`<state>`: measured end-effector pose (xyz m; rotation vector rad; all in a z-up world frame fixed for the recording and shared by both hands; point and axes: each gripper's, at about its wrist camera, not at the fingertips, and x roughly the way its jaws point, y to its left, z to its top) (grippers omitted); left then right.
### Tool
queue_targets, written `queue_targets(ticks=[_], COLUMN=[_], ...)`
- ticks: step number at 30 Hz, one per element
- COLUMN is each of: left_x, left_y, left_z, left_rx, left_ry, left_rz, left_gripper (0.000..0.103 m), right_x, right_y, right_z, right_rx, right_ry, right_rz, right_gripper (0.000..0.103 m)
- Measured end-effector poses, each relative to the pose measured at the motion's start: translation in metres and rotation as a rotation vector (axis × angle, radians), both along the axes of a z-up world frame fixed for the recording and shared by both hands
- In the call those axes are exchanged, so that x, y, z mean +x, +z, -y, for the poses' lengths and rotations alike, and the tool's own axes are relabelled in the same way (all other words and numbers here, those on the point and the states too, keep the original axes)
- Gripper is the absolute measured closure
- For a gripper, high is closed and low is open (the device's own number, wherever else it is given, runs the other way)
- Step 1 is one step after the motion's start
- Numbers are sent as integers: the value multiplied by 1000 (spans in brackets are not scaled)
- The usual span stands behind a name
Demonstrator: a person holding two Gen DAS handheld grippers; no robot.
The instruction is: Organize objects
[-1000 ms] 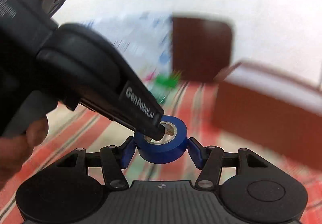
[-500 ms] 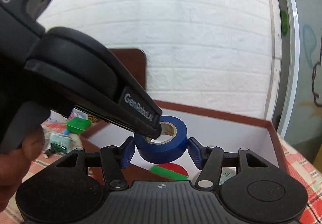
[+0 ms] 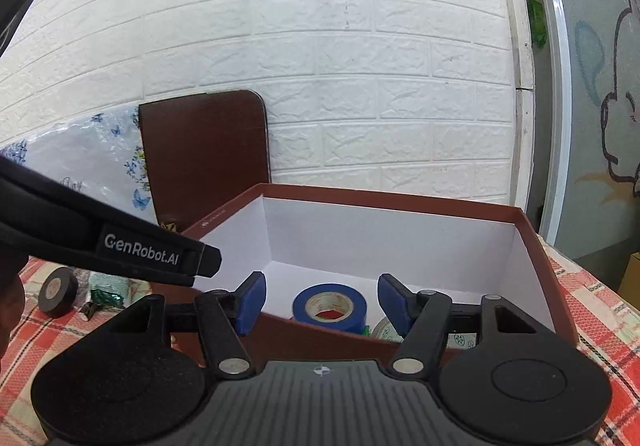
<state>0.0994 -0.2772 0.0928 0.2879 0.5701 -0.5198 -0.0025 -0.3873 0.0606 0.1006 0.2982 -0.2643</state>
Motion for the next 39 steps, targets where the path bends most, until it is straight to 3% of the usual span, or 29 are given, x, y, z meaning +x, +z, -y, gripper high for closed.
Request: queue_targets(ticks=[10, 24, 33, 36, 39], left_x=[-21, -20, 9, 22, 30], left_y=[-12, -54, -88, -102, -109], left_z=[-51, -130, -201, -224, -250], left_rx=[11, 64, 71, 89, 73], left_ry=[93, 268, 445, 498, 535], left_rz=[-13, -65, -102, -85, -1], left_gripper=[58, 51, 46, 44, 34], right_x=[-36, -28, -5, 5, 20], right_y=[2, -39, -55, -58, -60], right_z=[-40, -101, -147, -159, -175], right_rx=[34, 133, 90, 70, 35], right_ry=[20, 170, 273, 298, 323], right_rz=[12, -155, -259, -288, -308], right_gripper=[40, 40, 40, 39, 38])
